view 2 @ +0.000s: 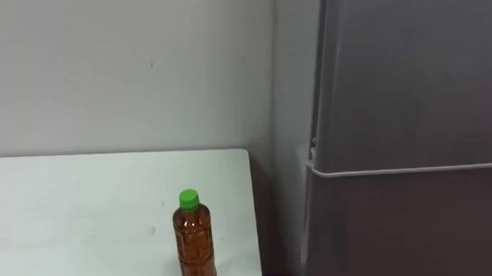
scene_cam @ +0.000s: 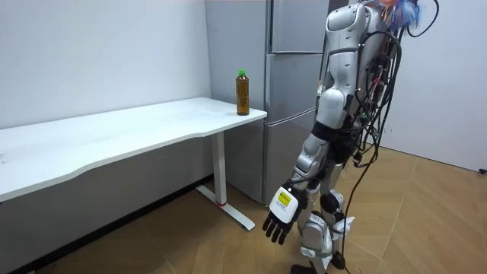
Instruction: Put the bottle in the upper fridge
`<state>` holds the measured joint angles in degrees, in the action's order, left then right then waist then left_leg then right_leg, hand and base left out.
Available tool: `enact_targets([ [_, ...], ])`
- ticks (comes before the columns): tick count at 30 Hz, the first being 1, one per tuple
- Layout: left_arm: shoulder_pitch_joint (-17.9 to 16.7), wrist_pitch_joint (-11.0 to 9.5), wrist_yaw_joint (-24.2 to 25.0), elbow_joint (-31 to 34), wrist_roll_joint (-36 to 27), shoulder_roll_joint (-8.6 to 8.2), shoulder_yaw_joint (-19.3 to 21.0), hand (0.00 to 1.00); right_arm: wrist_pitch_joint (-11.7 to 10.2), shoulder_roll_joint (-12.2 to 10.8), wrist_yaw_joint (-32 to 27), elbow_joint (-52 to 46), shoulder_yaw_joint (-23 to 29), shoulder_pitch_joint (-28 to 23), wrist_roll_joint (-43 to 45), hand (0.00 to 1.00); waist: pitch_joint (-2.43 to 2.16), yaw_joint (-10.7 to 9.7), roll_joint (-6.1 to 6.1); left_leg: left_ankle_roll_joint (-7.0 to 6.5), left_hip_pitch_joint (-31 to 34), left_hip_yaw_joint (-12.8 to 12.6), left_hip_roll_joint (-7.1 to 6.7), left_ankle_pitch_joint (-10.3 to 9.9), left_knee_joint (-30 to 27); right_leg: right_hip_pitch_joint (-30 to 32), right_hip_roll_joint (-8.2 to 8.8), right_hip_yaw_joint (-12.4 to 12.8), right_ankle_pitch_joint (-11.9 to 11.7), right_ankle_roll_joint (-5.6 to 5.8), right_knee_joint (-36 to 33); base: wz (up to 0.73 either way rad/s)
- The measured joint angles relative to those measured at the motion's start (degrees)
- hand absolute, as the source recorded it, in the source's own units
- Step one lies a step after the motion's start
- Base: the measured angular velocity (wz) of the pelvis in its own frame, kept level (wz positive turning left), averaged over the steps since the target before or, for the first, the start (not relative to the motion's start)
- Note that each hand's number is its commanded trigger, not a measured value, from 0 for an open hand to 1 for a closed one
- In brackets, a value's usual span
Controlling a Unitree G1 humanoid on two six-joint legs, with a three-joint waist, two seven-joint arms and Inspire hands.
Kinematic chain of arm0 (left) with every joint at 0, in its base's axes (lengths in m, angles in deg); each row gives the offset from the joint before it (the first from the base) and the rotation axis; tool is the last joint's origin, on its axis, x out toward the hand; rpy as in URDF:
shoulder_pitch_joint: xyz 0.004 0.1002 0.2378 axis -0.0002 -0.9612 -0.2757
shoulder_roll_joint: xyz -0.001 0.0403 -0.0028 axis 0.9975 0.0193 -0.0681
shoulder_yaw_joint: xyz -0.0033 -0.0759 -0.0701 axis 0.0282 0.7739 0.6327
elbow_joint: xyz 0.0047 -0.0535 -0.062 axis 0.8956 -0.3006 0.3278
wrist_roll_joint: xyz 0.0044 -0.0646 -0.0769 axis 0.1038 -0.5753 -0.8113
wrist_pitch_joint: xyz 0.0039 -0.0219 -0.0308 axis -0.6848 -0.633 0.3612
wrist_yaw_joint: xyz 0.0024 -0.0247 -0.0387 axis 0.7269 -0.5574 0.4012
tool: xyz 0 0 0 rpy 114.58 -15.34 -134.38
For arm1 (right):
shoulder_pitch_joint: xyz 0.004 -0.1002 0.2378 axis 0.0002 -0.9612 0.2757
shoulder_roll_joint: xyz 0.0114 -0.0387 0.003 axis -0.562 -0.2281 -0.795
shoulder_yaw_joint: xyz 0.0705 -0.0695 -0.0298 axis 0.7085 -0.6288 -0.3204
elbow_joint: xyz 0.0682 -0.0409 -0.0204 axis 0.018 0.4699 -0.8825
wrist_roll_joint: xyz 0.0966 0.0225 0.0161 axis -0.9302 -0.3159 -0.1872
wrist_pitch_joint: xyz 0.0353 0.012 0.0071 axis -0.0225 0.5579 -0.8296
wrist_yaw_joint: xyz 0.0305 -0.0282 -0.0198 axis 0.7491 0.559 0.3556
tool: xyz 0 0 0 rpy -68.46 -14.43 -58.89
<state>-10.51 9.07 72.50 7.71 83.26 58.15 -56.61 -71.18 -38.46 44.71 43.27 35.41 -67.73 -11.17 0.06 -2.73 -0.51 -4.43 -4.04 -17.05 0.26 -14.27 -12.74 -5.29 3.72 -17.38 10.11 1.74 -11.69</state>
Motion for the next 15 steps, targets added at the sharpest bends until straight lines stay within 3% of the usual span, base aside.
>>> enact_targets([
  [10,0.59,0.17,-1.19,0.10,-0.41,-0.01,1.09,0.00,0.30,-0.02,-0.36,0.00,0.06,-0.19,-0.89,0.00,-0.01,0.00,0.28,0.03,-0.47,0.27,0.01,-0.32,-0.12,-0.66,0.18,0.04,0.00,0.00,-0.04,0.00],
  [15,1.32,0.12,-1.17,-0.01,-7.33,-0.23,1.20,0.00,1.49,-0.04,0.25,0.13,1.77,-0.06,-0.88,0.00,-0.07,-0.03,0.44,0.02,-0.53,0.12,0.08,-0.33,-0.43,-0.69,0.20,-0.03,0.00,0.00,-0.03,-0.01],
])
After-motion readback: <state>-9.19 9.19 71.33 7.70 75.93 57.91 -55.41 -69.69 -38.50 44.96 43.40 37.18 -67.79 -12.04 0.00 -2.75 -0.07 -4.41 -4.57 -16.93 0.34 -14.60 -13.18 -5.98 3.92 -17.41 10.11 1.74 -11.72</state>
